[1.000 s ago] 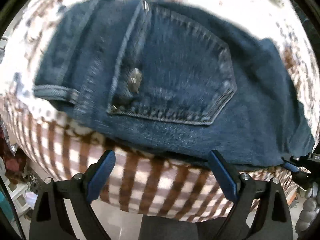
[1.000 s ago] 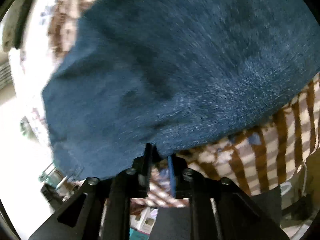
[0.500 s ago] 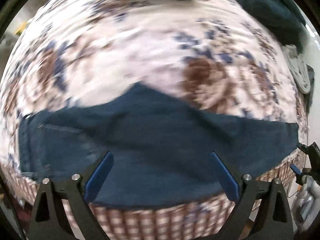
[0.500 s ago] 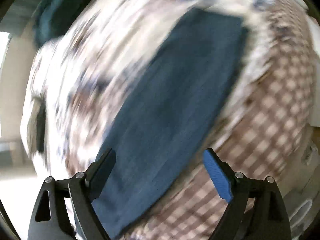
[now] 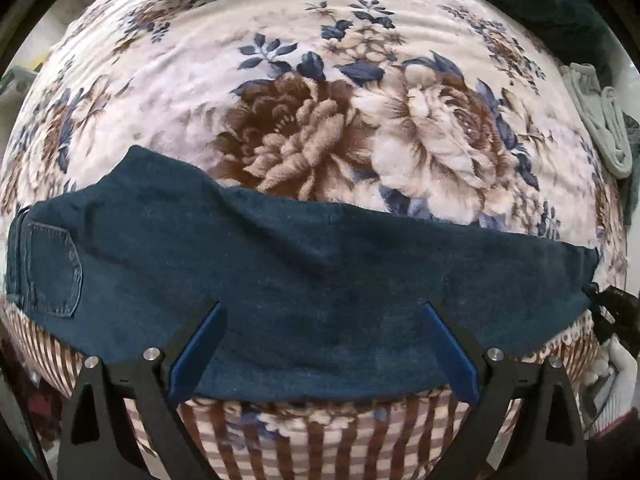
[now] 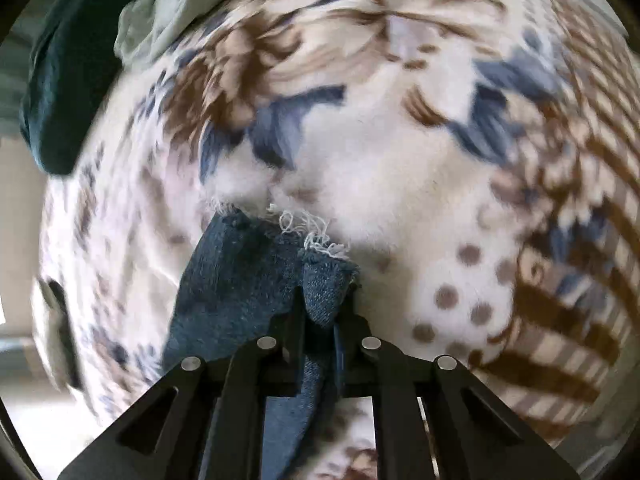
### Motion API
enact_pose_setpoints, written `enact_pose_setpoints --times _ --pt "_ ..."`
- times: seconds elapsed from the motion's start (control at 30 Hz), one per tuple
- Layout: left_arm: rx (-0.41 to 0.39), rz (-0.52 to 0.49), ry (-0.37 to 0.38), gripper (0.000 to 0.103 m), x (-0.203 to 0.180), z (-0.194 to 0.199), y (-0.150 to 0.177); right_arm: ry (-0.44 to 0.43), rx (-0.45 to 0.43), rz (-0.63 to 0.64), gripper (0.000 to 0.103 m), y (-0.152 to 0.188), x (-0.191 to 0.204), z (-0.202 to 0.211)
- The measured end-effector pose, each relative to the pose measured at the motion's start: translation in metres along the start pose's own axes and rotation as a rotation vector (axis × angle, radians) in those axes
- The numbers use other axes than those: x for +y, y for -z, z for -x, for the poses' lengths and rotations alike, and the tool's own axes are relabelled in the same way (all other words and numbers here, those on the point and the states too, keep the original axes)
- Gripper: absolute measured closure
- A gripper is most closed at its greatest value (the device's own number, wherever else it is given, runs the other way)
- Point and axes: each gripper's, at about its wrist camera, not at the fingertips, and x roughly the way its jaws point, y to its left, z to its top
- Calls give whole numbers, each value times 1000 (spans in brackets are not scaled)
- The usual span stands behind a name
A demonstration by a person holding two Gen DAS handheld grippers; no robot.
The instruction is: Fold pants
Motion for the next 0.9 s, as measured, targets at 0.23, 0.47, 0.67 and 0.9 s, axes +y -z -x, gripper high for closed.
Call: enact_pose_setpoints --times 0.23,0.47,0.67,0.9 --pt "-10 49 -52 5 -5 3 12 6 15 15 93 -6 -10 7" --pt "-61 -30 -97 5 -29 -10 21 -217 103 -34 67 -14 -50 24" --pt "24 -98 -111 5 -47 -75 21 -315 172 7 44 -1 -59 2" --pt "40 -23 -84 0 -39 -105 16 -575 145 -44 25 -5 -33 -29"
